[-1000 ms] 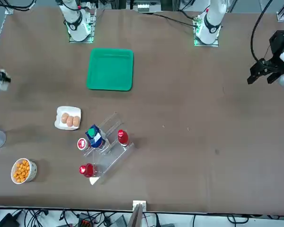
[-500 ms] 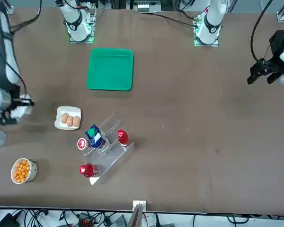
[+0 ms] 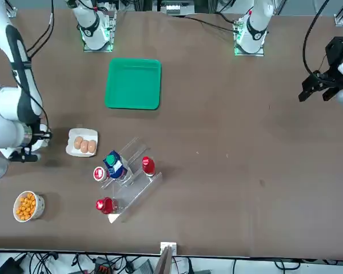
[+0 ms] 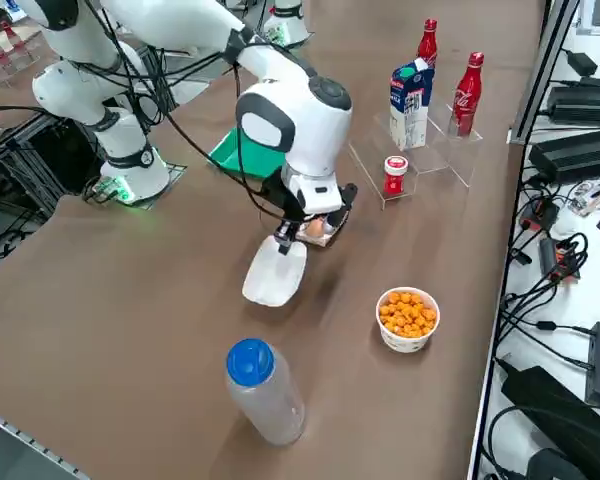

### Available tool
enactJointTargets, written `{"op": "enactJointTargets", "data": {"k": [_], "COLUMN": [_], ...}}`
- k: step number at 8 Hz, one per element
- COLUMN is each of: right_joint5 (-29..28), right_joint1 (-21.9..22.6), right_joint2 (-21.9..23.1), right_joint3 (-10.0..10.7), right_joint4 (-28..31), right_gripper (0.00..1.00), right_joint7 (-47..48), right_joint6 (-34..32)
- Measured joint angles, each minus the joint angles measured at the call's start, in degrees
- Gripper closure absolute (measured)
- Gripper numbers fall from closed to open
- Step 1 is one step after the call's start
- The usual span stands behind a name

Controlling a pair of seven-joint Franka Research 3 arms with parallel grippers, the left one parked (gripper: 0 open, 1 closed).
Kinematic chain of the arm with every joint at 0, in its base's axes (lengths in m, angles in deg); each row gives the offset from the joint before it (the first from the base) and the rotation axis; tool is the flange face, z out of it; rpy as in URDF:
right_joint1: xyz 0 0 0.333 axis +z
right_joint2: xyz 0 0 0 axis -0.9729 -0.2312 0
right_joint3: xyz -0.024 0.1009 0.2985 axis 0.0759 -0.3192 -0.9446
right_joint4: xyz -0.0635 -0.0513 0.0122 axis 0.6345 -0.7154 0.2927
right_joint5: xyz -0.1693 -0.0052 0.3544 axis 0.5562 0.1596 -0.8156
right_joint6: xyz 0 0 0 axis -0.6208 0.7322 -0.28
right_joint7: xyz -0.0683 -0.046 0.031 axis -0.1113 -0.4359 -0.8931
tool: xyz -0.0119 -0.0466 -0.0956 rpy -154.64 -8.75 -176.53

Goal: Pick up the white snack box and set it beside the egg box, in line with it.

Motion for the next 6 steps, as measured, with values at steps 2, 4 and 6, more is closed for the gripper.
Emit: {"op": "enactJointTargets", "data": {"k": [2, 4, 6], "right_joint5": [0.0, 0.0, 0.1], "right_joint1": [0.0, 0.0, 0.0], "right_joint2": [-1.3, -2.6, -3.3], "right_joint3": [0.1, 0.2, 0.4], "right_joint4": [0.7, 1.9, 2.2], "right_gripper": [0.98, 0.98, 0.98], "right_joint7": [1.9, 4.3, 5.5], "right_joint6": [1.2, 3.4, 4.1]}}
